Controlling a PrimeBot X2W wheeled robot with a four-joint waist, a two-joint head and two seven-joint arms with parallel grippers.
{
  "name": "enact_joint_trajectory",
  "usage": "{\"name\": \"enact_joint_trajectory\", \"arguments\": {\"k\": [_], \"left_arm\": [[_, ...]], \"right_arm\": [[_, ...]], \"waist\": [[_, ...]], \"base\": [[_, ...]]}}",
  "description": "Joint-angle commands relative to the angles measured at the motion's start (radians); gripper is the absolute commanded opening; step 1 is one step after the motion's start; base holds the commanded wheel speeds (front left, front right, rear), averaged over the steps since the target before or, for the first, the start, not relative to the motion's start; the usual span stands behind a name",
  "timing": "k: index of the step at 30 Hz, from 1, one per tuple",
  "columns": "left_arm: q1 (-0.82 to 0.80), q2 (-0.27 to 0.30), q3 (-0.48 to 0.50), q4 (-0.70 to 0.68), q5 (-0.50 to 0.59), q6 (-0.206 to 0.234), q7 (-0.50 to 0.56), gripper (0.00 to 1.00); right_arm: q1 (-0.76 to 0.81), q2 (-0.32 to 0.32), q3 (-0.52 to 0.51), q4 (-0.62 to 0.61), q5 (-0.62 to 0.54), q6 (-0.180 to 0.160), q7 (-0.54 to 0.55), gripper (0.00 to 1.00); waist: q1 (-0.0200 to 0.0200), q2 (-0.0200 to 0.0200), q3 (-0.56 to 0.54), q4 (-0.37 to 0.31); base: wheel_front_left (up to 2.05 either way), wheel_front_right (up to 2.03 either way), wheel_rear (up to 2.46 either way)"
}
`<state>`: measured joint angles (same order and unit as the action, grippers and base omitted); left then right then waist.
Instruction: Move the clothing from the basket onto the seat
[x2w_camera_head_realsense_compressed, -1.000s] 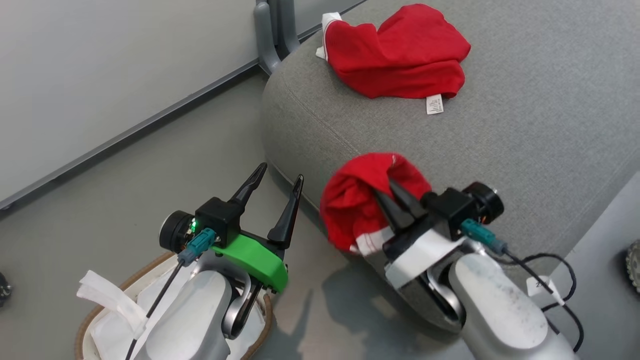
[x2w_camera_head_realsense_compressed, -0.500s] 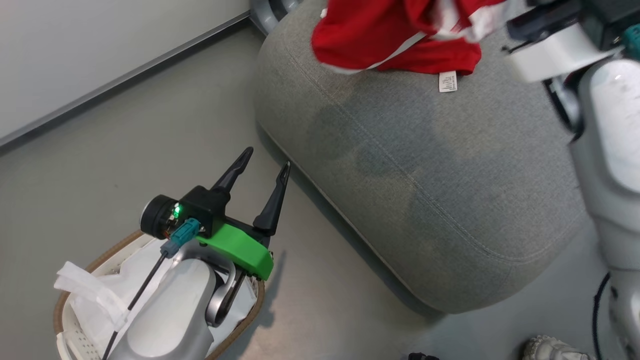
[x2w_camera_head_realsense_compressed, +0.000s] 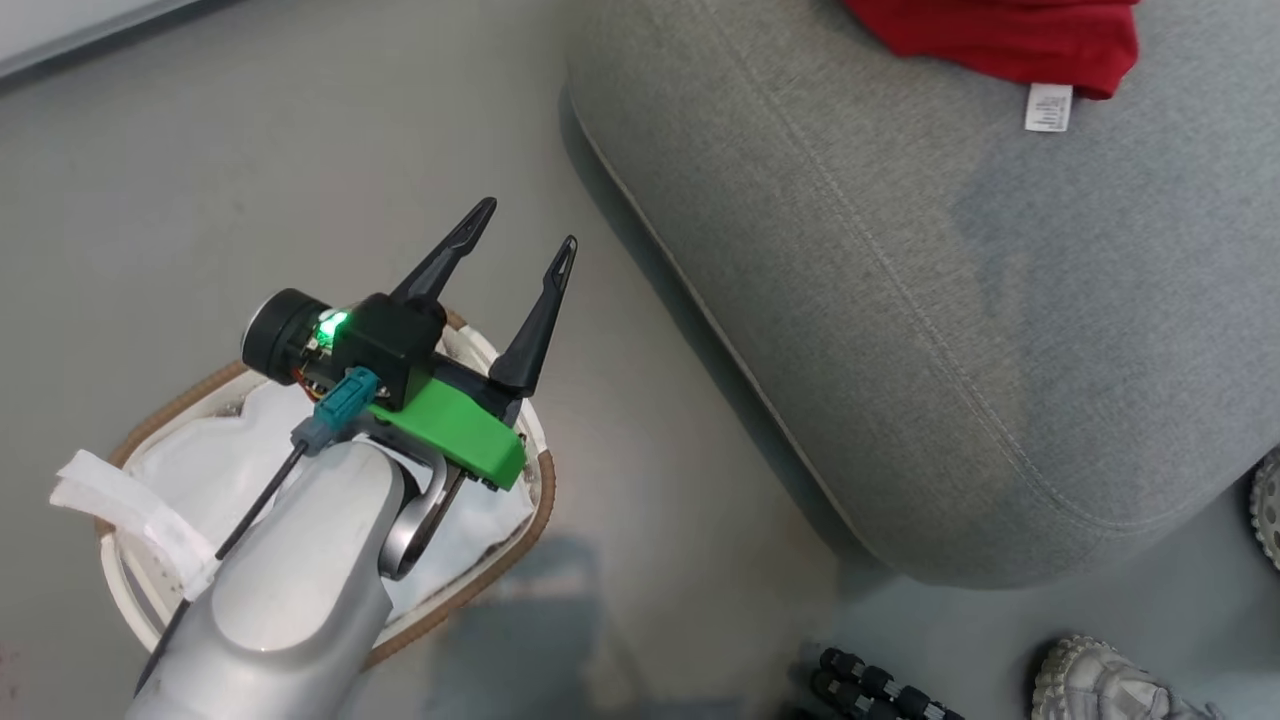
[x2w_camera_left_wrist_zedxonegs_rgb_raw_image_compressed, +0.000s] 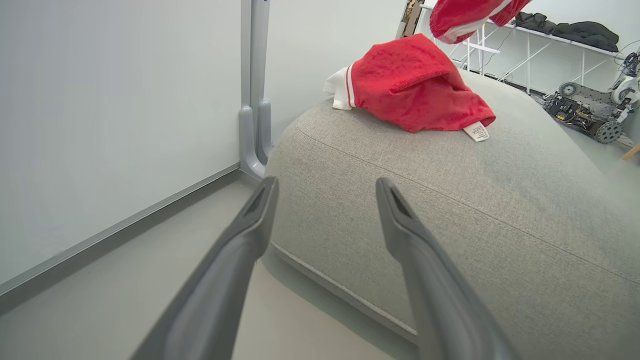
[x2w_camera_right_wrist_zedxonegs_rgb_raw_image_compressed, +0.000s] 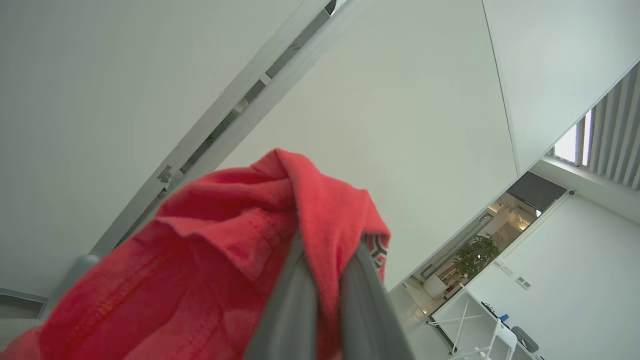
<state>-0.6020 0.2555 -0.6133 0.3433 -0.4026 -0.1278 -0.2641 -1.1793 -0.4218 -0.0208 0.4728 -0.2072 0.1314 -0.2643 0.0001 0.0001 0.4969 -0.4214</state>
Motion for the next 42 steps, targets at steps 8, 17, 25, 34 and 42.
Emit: {"name": "enact_joint_trajectory", "arguments": {"k": [8,17,25,34,42], "left_arm": [[-0.081,0.041,-0.015,-0.014,0.013,-0.004,0.000,1.00],[-0.108,0.049,-0.021,-0.011,0.012,-0.004,0.000,1.00],[-0.090,0.027,-0.017,0.011,0.003,-0.004,0.000,1.00],[-0.043,-0.004,0.001,0.037,-0.009,-0.004,0.000,1.00],[0.017,-0.036,0.036,0.055,0.001,-0.004,0.000,1.00]], "right_arm": [[0.028,0.043,-0.151,0.098,-0.042,-0.001,0.000,0.00],[0.147,0.143,-0.342,0.158,-0.070,-0.001,0.000,0.00],[0.276,0.226,-0.429,0.130,-0.072,-0.001,0.000,0.00],[0.438,0.296,-0.404,0.047,-0.021,-0.001,0.000,0.00],[0.545,0.315,-0.415,-0.025,0.022,-0.001,0.000,1.00]], "waist": [[-0.0001,-0.0001,0.211,0.112],[-0.0001,-0.0001,0.263,0.142],[-0.0001,-0.0001,0.211,0.130],[-0.0001,-0.0001,0.106,0.120],[-0.0001,-0.0001,0.015,0.145]], "base": [[0.00,0.00,0.00],[0.00,0.00,0.00],[0.00,0.00,0.00],[0.00,0.00,0.00],[0.00,0.00,0.00]]}}
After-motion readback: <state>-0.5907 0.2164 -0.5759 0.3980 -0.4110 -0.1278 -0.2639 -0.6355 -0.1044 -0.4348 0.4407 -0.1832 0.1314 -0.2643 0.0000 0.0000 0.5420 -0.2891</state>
